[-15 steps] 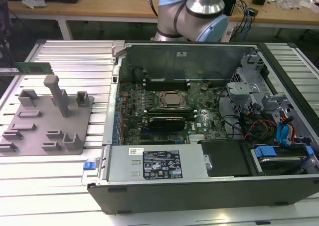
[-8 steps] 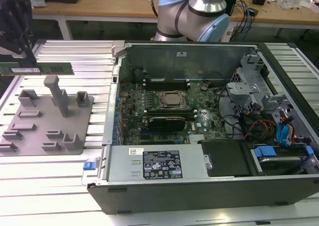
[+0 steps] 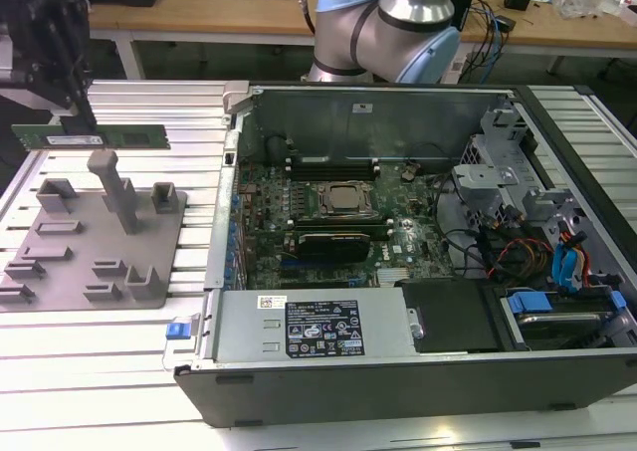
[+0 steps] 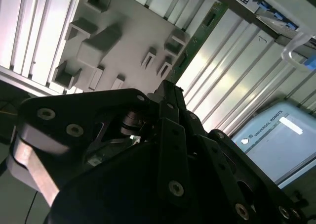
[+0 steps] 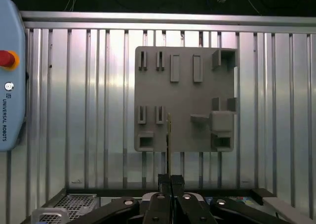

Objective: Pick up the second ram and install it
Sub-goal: 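Pick up the second ram and move it above second insertion slot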

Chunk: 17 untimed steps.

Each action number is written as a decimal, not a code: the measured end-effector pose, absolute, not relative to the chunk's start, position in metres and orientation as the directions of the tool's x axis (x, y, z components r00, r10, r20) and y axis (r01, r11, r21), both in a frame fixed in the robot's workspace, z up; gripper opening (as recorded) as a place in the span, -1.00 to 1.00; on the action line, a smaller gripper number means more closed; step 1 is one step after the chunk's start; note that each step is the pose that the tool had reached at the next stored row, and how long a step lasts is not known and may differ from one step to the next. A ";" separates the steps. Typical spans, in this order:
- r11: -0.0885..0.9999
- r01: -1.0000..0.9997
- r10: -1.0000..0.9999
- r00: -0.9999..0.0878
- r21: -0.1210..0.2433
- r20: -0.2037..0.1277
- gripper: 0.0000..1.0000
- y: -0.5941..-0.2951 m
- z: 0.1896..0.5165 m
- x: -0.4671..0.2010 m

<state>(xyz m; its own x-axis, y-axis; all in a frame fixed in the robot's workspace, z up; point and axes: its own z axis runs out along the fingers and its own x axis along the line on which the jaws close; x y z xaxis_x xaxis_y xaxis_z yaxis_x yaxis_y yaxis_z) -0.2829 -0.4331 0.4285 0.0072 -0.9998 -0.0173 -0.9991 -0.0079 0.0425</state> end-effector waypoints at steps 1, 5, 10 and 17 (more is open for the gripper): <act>-0.008 -0.999 -1.000 0.007 0.043 -0.017 -0.82 -0.433 0.428 -0.279; -0.007 -0.999 -1.000 0.006 0.042 -0.017 -0.82 -0.433 0.428 -0.267; -0.006 -0.999 -1.000 0.005 0.042 -0.017 -0.82 -0.433 0.428 -0.245; -0.002 -0.999 -1.000 0.001 0.042 -0.017 -0.82 -0.433 0.428 -0.218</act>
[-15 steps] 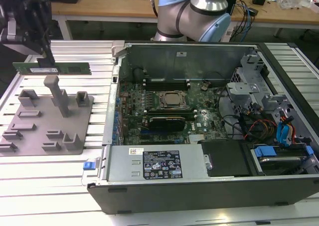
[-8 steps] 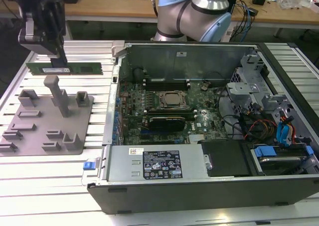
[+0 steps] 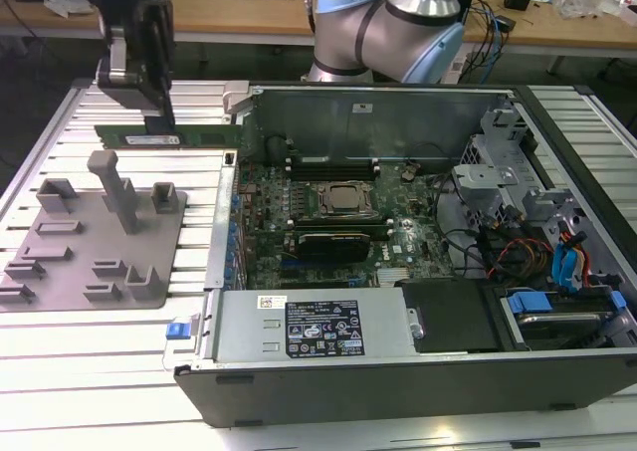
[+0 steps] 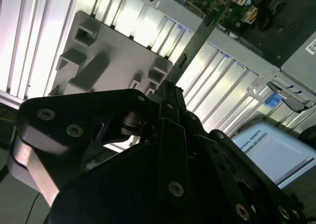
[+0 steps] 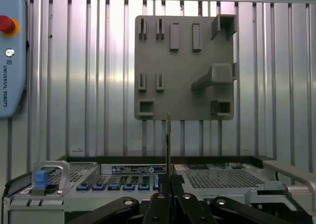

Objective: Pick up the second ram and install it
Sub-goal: 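Pick up the second ram and move it above second insertion slot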

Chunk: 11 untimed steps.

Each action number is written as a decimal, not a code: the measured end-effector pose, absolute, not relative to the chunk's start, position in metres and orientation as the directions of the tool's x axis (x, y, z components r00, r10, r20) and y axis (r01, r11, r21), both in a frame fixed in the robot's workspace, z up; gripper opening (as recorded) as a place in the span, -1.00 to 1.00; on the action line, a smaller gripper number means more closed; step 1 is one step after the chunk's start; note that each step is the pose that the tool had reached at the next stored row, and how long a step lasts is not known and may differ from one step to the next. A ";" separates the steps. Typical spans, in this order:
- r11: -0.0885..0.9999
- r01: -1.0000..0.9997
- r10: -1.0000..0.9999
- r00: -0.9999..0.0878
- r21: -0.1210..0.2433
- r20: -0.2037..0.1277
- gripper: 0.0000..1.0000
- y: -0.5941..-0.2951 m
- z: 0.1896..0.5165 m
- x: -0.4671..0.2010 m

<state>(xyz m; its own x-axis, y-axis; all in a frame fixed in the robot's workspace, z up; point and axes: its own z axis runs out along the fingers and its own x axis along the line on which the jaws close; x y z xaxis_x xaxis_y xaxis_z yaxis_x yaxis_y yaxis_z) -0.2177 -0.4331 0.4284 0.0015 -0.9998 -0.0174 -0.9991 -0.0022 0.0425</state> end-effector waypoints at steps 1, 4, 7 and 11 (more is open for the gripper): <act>-0.002 -0.999 -1.000 0.001 0.043 -0.017 -0.82 -0.433 0.428 -0.212; 0.000 -0.999 -1.000 0.000 0.042 -0.017 -0.82 -0.433 0.428 -0.201; 0.001 -0.999 -1.000 -0.002 0.042 -0.017 -0.82 -0.433 0.428 -0.182; 0.002 -0.999 -1.000 -0.003 0.043 -0.017 -0.82 -0.433 0.428 -0.162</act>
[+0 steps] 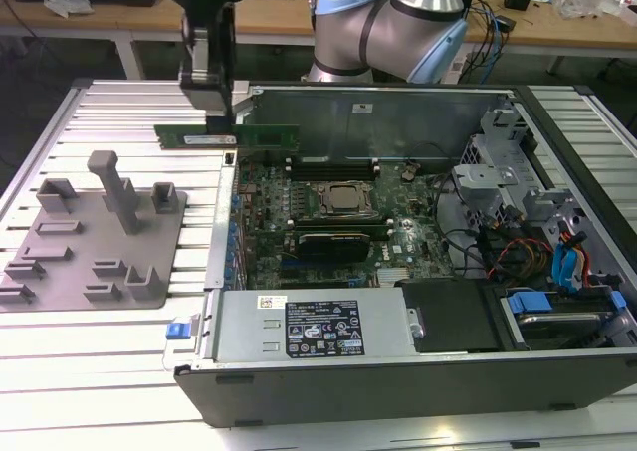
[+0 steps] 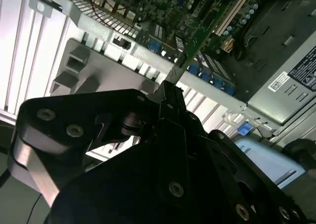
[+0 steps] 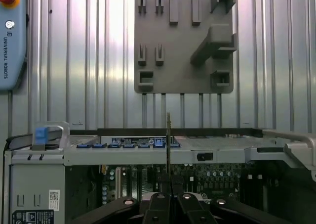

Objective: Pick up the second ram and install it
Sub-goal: 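Pick up the second ram and move it above second insertion slot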

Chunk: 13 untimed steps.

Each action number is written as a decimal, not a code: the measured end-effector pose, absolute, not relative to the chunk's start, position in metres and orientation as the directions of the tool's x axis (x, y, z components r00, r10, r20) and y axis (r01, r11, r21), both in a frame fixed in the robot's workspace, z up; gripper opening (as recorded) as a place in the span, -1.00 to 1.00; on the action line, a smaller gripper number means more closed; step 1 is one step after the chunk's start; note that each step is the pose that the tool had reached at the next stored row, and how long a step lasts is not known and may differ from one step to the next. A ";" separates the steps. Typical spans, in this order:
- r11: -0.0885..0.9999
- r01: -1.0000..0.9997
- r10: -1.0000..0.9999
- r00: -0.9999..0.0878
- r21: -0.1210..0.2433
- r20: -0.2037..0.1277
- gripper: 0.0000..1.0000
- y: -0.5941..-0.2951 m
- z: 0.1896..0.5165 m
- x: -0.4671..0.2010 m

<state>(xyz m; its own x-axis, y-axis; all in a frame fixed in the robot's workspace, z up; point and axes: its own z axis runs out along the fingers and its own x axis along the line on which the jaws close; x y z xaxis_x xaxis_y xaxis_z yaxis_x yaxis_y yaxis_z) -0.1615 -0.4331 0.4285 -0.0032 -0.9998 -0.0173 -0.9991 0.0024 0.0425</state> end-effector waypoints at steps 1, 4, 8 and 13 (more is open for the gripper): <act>0.003 -0.999 -1.000 -0.004 0.043 -0.017 -0.82 -0.433 0.428 -0.158; 0.005 -0.999 -1.000 -0.006 0.043 -0.017 -0.82 -0.433 0.428 -0.134; 0.007 -0.999 -1.000 -0.008 0.043 -0.017 -0.82 -0.433 0.428 -0.116; 0.010 -0.999 -1.000 -0.011 0.042 -0.017 -0.82 -0.433 0.428 -0.088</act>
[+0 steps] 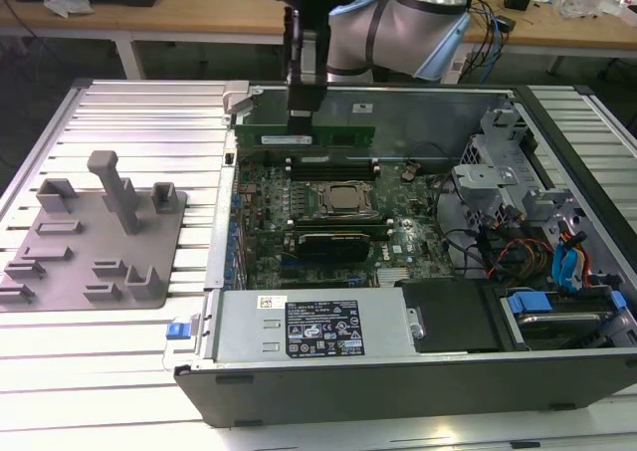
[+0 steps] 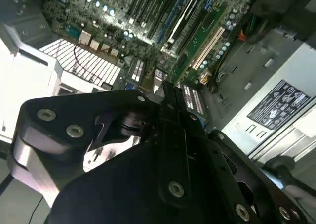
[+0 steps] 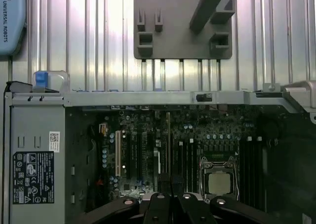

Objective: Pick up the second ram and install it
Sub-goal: 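Pick up the second ram and move it above second insertion slot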

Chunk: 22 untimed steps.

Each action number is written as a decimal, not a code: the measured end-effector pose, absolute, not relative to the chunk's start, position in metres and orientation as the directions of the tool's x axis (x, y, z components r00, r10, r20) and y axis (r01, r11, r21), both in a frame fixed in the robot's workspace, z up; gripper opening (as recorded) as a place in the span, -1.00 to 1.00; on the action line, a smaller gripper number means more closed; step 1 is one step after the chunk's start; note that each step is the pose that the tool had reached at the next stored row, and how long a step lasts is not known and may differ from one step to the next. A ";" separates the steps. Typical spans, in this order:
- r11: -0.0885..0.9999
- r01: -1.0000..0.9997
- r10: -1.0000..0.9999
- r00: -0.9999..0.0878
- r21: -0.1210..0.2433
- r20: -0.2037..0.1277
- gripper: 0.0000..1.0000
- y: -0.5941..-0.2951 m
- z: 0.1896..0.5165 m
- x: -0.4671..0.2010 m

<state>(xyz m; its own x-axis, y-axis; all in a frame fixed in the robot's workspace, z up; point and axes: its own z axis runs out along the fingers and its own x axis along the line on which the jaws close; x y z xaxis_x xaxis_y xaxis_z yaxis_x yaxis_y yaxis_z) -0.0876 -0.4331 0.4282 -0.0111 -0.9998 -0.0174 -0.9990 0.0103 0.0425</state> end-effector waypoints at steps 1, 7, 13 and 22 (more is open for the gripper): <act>0.010 -0.999 -1.000 -0.011 0.042 -0.017 -0.82 -0.433 0.428 -0.085; 0.011 -0.999 -1.000 -0.012 0.043 -0.017 -0.82 -0.433 0.428 -0.070; 0.011 -0.999 -1.000 -0.012 0.042 -0.017 -0.82 -0.433 0.417 -0.067; 0.011 -0.999 -1.000 -0.012 0.043 -0.016 -0.82 -0.426 0.388 -0.059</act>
<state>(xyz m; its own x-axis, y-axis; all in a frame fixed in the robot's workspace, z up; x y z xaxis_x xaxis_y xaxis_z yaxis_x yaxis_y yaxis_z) -0.0589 -0.4265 0.3882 -0.0121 -0.9998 -0.0163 -0.9990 0.0114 0.0425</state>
